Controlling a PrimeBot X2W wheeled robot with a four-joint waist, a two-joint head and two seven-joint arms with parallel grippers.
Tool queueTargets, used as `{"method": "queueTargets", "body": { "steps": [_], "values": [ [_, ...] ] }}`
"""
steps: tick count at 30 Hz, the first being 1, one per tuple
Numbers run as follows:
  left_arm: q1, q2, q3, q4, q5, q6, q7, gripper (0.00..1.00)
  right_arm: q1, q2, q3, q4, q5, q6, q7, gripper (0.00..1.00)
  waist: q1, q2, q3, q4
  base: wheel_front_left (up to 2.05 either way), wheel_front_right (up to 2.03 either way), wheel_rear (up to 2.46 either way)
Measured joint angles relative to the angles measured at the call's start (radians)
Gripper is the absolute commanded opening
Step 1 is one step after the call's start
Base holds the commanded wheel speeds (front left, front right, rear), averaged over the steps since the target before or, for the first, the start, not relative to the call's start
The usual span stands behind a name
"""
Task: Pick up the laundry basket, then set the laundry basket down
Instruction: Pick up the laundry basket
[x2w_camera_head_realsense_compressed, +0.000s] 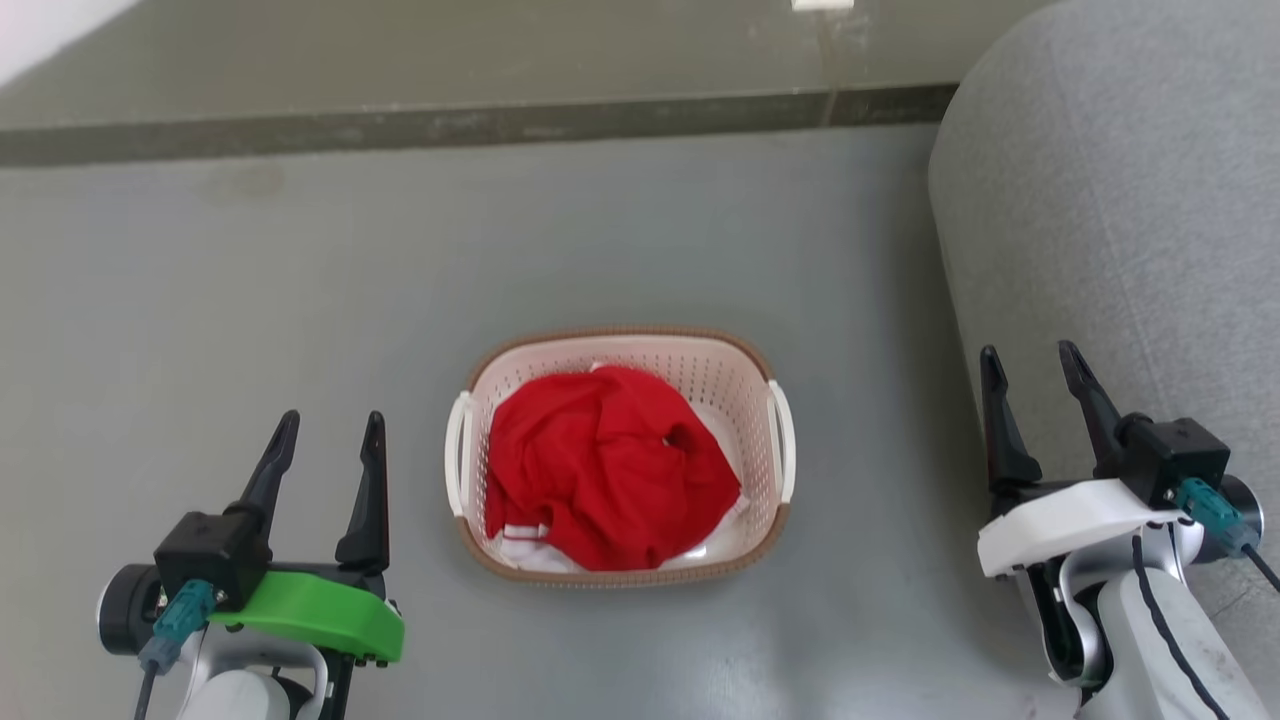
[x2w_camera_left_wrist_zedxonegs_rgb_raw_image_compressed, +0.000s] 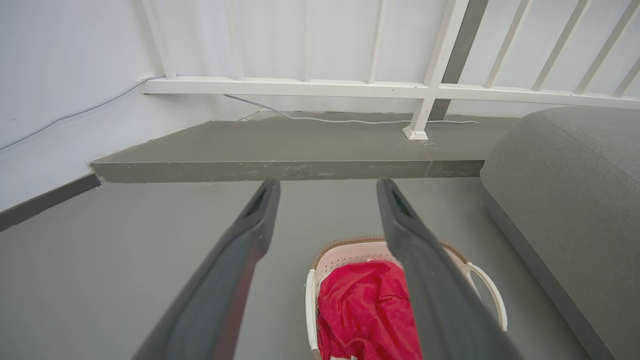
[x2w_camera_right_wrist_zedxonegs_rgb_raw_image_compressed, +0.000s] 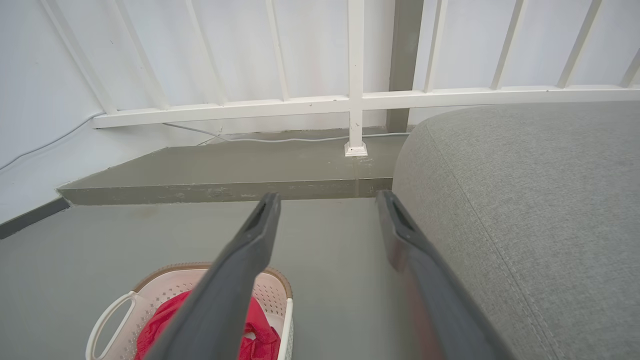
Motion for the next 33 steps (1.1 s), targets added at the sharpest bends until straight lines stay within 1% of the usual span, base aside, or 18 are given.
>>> {"method": "queueTargets", "body": {
  "steps": [6,8,10,17,20,26,33],
  "values": [
    [-0.012,0.003,0.002,-0.014,-0.011,0.0,0.023,1.0,-0.028,0.002,0.007,-0.004,0.01,0.002,0.021,1.0,0.0,0.0,0.065,-0.001,0.0,0.0,0.0],
    [-0.03,0.004,0.006,-0.014,-0.013,-0.002,0.028,1.0,-0.042,0.004,0.015,0.0,0.01,0.01,0.026,1.0,0.0,0.0,0.089,-0.002,0.0,0.0,0.0],
    [-0.049,0.009,0.007,-0.012,-0.017,-0.005,0.038,1.0,-0.056,0.006,0.024,0.006,0.01,0.01,0.035,1.0,0.0,0.0,0.115,-0.004,0.0,0.0,0.0],
    [-0.124,0.029,0.013,0.034,-0.031,-0.033,0.077,1.0,-0.12,0.011,0.039,0.04,0.011,0.01,0.053,1.0,0.0,0.0,0.209,-0.013,0.0,0.0,0.0],
    [-0.177,0.031,0.022,0.077,-0.067,-0.052,0.103,1.0,-0.159,0.015,0.046,0.069,0.021,0.012,0.061,1.0,0.0,0.0,0.265,-0.019,0.0,0.0,0.0],
    [-0.273,0.042,0.028,0.15,-0.082,-0.086,0.155,1.0,-0.242,0.019,0.08,0.128,0.031,0.03,0.077,1.0,0.0001,0.0,0.35,-0.033,0.0,0.0,0.0],
    [-0.402,0.058,0.006,0.232,-0.09,-0.14,0.214,1.0,-0.35,0.021,0.099,0.201,0.045,0.03,0.086,1.0,0.0001,0.0,0.449,-0.053,0.0,0.0,0.0]
  ]
}}
